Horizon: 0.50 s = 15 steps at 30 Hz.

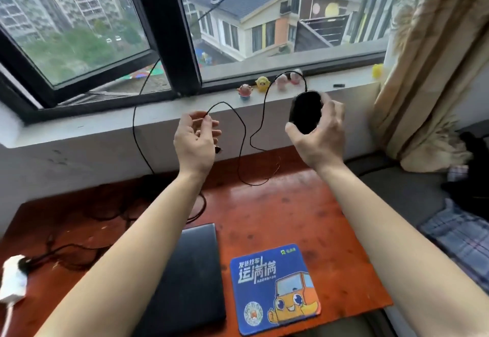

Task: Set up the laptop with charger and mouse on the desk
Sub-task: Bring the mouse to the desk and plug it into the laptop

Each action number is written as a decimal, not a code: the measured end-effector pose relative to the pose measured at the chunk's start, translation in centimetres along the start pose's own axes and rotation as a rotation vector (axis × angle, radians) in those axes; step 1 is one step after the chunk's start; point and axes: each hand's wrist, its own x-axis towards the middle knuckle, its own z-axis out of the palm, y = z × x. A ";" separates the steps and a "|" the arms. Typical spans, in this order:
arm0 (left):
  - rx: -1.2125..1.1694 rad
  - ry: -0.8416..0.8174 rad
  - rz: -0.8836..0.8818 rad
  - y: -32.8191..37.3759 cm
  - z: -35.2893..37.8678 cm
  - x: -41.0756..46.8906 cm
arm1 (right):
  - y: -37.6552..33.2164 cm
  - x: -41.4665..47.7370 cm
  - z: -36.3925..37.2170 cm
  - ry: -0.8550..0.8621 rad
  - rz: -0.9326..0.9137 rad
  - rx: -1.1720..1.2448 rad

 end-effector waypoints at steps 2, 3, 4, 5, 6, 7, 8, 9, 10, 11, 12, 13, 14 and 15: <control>0.045 -0.020 -0.126 -3.6 0.6 -1.1 | 2.8 -1.6 1.6 -0.095 0.060 -0.019; 0.062 -0.034 -0.213 -5.7 0.6 -2.1 | 4.4 -3.0 2.4 -0.160 0.105 -0.047; 0.065 -0.043 -0.291 -7.6 0.4 -3.2 | 5.5 -4.5 2.9 -0.235 0.147 -0.078; 0.082 -0.052 -0.371 -9.9 0.1 -4.6 | 7.1 -6.4 3.5 -0.318 0.191 -0.116; 0.101 -0.057 -0.440 -11.8 -0.3 -6.0 | 8.2 -8.1 3.8 -0.404 0.226 -0.155; 0.133 -0.066 -0.518 -13.8 -0.7 -7.6 | 9.5 -10.1 4.0 -0.499 0.265 -0.194; 0.161 -0.073 -0.595 -15.7 -1.2 -9.0 | 10.5 -12.0 4.2 -0.594 0.303 -0.233; 0.182 -0.075 -0.677 -17.4 -1.8 -10.5 | 11.4 -14.0 4.4 -0.685 0.329 -0.273; 0.197 -0.067 -0.754 -18.9 -2.5 -12.0 | 12.1 -16.0 4.6 -0.774 0.345 -0.313; 0.204 -0.047 -0.821 -20.1 -3.1 -13.2 | 12.6 -17.8 4.7 -0.850 0.349 -0.348; 0.206 -0.026 -0.875 -21.1 -3.6 -14.3 | 13.0 -19.6 4.8 -0.920 0.360 -0.374; 0.208 -0.011 -0.912 -21.7 -4.0 -15.1 | 13.3 -21.1 4.9 -0.972 0.379 -0.390; 0.214 -0.008 -0.935 -22.2 -4.3 -15.7 | 13.4 -22.5 5.0 -1.010 0.402 -0.403; 0.226 -0.011 -0.949 -22.4 -4.5 -16.1 | 13.5 -23.7 5.2 -1.035 0.421 -0.413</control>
